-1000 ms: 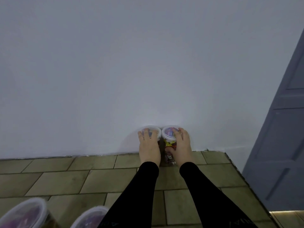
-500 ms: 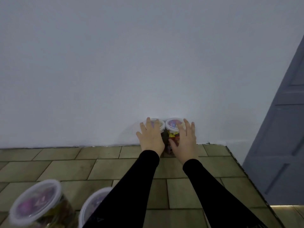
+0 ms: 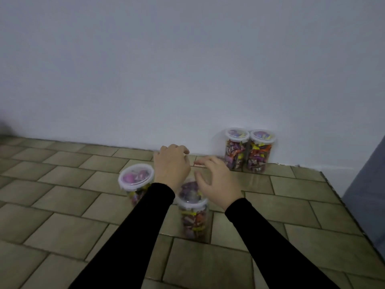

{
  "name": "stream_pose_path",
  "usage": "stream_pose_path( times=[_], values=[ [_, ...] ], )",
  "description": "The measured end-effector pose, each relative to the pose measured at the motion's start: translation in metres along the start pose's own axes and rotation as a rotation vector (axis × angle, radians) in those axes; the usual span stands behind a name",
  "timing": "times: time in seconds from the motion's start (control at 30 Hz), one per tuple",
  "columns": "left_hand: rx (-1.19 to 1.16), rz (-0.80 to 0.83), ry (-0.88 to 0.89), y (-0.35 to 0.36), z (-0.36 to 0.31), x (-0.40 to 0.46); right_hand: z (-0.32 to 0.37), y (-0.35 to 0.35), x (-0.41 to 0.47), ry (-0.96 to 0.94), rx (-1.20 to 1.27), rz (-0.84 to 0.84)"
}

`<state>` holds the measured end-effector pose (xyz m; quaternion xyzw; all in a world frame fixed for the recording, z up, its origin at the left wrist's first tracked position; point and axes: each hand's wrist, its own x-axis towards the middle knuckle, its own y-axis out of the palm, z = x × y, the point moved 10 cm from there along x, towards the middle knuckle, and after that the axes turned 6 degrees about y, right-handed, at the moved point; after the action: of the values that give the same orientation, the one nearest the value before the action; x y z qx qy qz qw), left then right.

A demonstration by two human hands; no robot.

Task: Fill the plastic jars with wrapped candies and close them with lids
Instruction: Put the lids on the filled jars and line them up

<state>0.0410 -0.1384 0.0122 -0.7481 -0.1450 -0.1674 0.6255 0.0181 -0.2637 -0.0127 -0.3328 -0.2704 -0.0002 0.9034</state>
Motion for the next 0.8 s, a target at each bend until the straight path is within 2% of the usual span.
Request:
stream_pose_path(
  times=[0.07,0.17,0.3,0.63,0.8],
  values=[
    [0.027,-0.045,-0.047,-0.011,0.025,-0.024,0.019,0.016,-0.014,-0.031,-0.142,0.061],
    [0.085,-0.087,-0.169,-0.017,0.061,-0.052,0.033,0.030,-0.034,-0.040,-0.295,0.061],
    [0.139,0.053,-0.307,-0.001,0.101,-0.081,0.035,0.040,-0.052,-0.067,-0.351,0.093],
    [0.102,0.003,-0.082,0.032,0.090,-0.079,0.024,0.052,-0.039,-0.075,-0.463,0.040],
    [-0.028,-0.040,-0.009,0.042,0.073,-0.059,0.003,0.056,-0.011,-0.029,-0.555,0.064]
  ],
)
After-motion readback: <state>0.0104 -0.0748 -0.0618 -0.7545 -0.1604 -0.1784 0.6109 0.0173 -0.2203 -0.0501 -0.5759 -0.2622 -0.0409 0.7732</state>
